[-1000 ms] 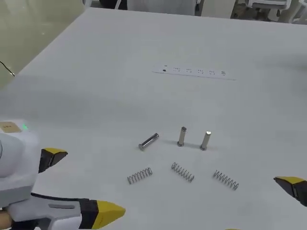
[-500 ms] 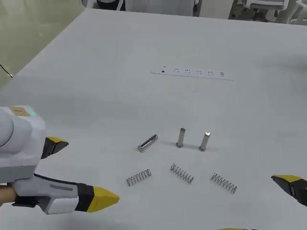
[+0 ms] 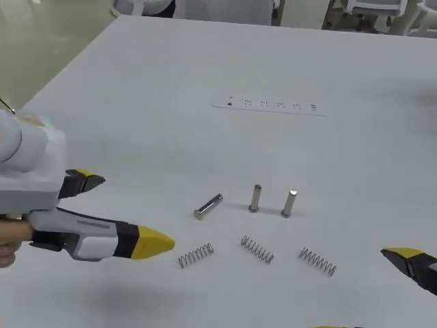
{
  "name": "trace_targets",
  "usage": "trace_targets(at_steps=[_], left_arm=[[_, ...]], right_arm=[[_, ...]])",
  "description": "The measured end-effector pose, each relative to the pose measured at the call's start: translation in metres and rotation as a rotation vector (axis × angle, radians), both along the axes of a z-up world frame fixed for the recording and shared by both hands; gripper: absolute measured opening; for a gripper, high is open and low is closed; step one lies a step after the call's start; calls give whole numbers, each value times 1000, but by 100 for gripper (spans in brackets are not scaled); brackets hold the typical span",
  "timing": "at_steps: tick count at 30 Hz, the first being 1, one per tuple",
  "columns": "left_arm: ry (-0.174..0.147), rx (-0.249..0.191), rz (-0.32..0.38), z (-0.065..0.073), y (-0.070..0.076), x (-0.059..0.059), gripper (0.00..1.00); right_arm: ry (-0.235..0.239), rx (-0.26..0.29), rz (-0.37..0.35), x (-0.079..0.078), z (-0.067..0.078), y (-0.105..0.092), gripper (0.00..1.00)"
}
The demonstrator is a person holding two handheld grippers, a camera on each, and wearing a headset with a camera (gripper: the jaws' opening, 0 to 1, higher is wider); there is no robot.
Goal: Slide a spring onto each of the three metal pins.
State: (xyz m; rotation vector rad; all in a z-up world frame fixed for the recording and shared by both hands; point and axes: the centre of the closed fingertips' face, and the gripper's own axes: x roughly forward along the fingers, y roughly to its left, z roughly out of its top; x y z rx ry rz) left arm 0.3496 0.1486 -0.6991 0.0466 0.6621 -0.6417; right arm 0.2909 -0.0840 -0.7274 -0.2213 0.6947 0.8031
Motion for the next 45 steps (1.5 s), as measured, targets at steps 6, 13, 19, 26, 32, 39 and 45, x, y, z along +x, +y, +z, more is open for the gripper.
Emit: trace_targets(at_steps=[6, 13, 19, 26, 32, 39, 45], left_arm=[[-11, 24, -24, 3, -2, 10, 98], [-13, -28, -42, 10, -11, 22, 98], [-23, -21, -57, 14, -14, 34, 98], [-11, 8, -93, 10, -23, 42, 98], [-8, 3, -104, 11, -29, 45, 98], [0, -1, -97, 7, -32, 49, 98], [17, 5, -103, 0, -36, 49, 98]], right_arm=[[-2, 6, -1, 1, 1, 1, 99], [1, 5, -6, 0, 2, -1, 99], [0, 9, -14, 1, 2, -2, 99], [-8, 30, -23, 2, 6, -2, 99], [-27, 69, -19, 3, 10, 3, 99], [-25, 77, -27, 3, 8, 4, 99], [-28, 67, -24, 2, 9, 2, 99]])
